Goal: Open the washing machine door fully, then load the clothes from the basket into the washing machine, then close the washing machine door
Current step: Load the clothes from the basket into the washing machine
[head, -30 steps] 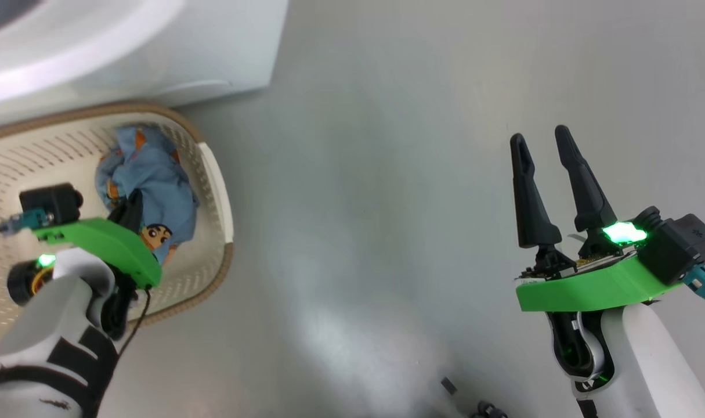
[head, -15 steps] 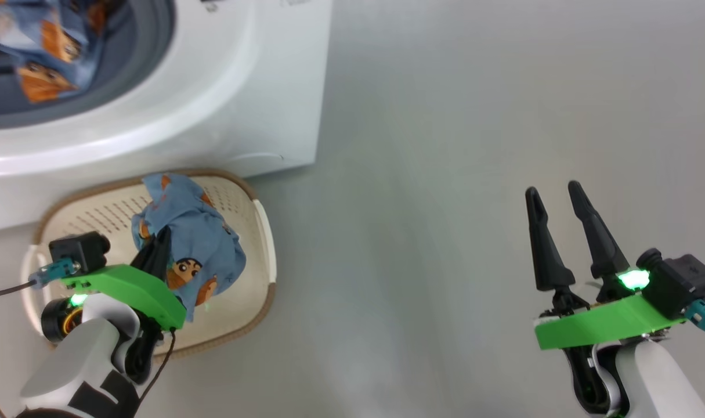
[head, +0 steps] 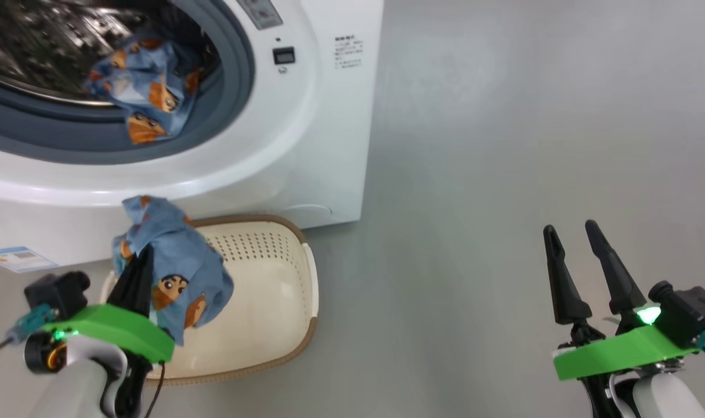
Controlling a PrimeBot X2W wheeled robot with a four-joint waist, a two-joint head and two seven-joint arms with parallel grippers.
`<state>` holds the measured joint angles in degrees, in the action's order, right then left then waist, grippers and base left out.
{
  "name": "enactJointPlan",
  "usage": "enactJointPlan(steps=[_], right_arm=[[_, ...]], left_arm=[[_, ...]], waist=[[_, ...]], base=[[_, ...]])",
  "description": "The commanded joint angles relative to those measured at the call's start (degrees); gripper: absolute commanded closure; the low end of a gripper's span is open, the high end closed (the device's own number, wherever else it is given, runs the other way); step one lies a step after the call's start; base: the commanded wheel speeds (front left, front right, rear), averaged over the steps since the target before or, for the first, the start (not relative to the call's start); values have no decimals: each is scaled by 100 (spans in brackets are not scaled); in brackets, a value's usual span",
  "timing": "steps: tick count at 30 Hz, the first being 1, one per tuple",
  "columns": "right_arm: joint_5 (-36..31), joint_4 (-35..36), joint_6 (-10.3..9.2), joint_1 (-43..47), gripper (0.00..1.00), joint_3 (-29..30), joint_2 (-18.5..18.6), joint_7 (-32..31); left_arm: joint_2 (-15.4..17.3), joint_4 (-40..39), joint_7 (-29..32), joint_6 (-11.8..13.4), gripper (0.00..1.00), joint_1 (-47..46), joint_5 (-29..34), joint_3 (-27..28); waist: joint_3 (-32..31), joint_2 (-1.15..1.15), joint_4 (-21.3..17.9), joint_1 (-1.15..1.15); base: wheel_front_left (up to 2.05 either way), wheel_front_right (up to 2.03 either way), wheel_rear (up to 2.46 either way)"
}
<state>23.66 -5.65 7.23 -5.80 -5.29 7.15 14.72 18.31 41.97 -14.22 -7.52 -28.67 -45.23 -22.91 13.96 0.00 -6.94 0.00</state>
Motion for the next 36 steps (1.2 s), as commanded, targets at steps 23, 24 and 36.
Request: enactJointPlan(steps=[23,24,36], right_arm=[[-47,152,25,571,0,57,187,28],[-50,157,25,577,0,53,185,28],[-41,224,25,400,0,14,152,28]], left_arm=[[-807,-2341,-77,41,100,1927,2161,2108],[-832,-2366,-77,38,100,1946,2186,2138],[-851,-2324,-77,7,100,1326,2123,2428]], waist=[[-545,0,337,0],[-534,0,341,0],[-80,0,242,0]], base=[[0,0,0],[0,0,0],[0,0,0]])
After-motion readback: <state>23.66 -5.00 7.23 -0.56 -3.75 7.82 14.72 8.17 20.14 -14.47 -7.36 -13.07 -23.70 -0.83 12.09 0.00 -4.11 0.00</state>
